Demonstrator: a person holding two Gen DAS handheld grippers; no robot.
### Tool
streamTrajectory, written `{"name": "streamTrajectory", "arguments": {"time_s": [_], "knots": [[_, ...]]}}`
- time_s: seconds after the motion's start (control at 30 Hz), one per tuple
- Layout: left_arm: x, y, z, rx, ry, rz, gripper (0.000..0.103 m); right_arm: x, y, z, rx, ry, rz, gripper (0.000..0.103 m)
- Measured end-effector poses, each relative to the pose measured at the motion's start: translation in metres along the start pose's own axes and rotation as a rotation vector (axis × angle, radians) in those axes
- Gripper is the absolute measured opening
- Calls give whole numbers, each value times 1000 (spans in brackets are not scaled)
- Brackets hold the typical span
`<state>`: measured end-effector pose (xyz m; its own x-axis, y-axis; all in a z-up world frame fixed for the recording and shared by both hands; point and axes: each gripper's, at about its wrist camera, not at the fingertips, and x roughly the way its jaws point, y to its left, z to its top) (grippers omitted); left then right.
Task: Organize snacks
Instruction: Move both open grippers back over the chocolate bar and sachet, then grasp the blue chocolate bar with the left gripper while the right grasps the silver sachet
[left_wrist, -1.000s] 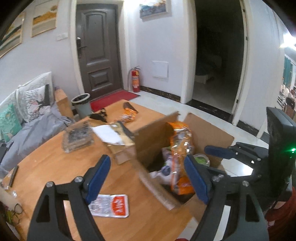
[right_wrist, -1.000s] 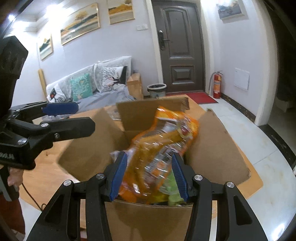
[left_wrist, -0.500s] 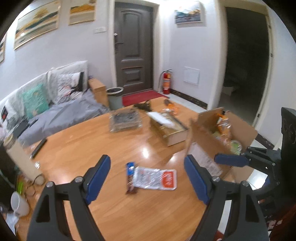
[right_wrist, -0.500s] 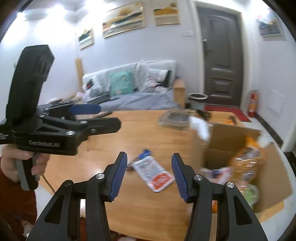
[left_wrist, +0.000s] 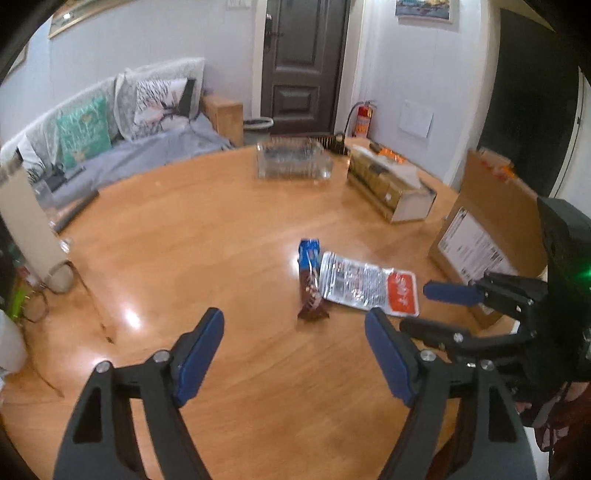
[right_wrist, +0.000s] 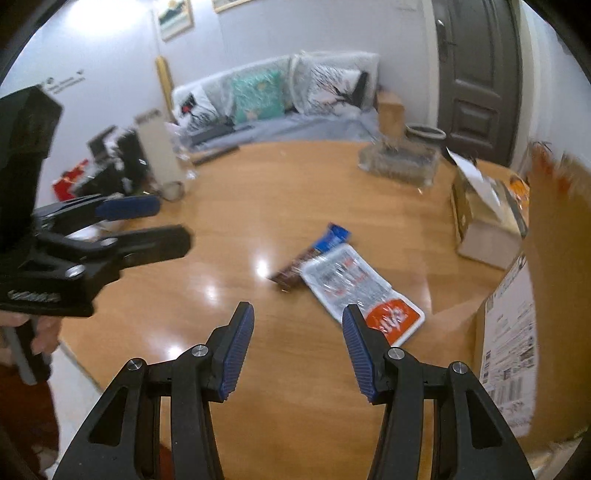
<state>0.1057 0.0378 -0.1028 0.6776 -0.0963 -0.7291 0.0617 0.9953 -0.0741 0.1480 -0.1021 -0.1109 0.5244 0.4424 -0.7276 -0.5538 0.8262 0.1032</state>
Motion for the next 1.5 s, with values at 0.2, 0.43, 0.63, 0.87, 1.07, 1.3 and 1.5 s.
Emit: {"name": "streamTrajectory", "arguments": {"time_s": [0.2, 0.43, 0.63, 0.87, 1.07, 1.3, 1.5], "knots": [[48, -3, 4, -2, 56, -20, 71, 36, -23, -4, 8, 28, -54, 53], [85, -5, 10, 0, 88, -39, 71, 63, -40, 3, 6, 40, -84, 66], [102, -2, 14, -5, 106, -60, 61, 77, -55, 15, 36, 57, -62, 75], [109, 6, 14, -18, 119, -66, 53, 85, -63, 20, 43, 82, -37, 83], [109, 9, 14, -24, 122, -68, 53, 76, -43, 5, -26, 104, -26, 83], [115, 4, 17, 3, 136, -76, 41, 81, -35, 7, -61, 101, -119, 63], [124, -7, 24, 43, 148, -76, 39, 76, -38, 3, -19, 102, -147, 63]]}}
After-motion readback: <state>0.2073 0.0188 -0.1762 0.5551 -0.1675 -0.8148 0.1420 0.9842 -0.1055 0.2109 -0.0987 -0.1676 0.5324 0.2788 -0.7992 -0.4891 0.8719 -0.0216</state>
